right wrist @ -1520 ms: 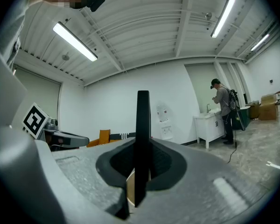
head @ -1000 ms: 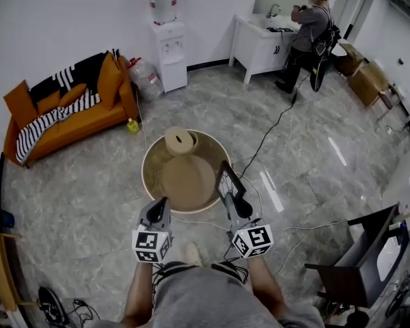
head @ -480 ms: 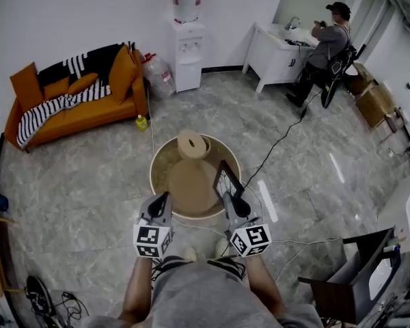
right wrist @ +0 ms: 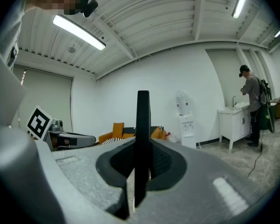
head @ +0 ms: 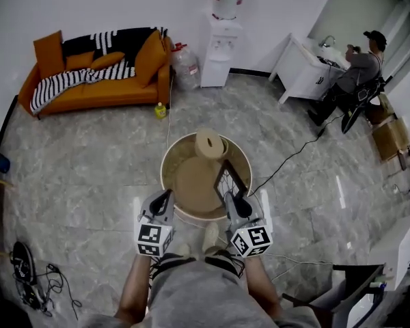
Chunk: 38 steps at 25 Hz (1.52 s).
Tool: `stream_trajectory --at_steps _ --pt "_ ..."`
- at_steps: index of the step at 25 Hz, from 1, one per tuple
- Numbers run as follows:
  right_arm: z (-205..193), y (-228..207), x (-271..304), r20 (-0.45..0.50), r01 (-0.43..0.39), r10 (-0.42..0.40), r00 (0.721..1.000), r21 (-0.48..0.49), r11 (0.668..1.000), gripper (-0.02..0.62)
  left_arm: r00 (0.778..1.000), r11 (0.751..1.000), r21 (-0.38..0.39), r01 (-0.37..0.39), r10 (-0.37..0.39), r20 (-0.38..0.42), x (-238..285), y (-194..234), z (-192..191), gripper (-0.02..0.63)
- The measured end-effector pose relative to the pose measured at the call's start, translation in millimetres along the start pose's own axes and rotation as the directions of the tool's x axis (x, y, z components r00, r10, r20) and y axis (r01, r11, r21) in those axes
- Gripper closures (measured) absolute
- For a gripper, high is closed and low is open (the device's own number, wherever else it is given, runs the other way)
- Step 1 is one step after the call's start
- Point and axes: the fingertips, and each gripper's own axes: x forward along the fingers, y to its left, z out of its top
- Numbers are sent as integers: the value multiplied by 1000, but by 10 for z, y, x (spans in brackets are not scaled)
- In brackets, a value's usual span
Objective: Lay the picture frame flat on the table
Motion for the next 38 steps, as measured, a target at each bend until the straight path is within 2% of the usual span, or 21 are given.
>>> stream_trajectory --at_steps 8,15,20,25,28,32,38 --pt "-261 -187 559 -71 -117 118 991 21 993 561 990 991 -41 -127 124 -59 306 273 -203 584" --pt "-566 -550 1182 -151 -230 237 960 62 971 561 972 973 -81 -214 204 -113 891 356 -503 584" --pt "-927 -655 1546 -215 -310 325 921 102 945 561 943 943 -115 -312 293 -155 1086 496 -901 584" --pt "-1359 -739 1900 -291 -368 390 874 128 921 561 911 907 -164 -389 352 -213 1231 671 -1299 584" --pt "-1670 -746 2070 -345 -390 422 838 161 907 561 894 891 -176 -419 370 -254 1286 761 -1571 584" --pt "-2083 -757 2233 -388 -388 443 808 214 896 561 870 866 -207 -455 384 -309 1350 845 -1988 584" --pt "-2773 -820 2336 -454 -398 469 758 247 883 561 852 858 -214 -467 371 -370 1543 824 -2517 584"
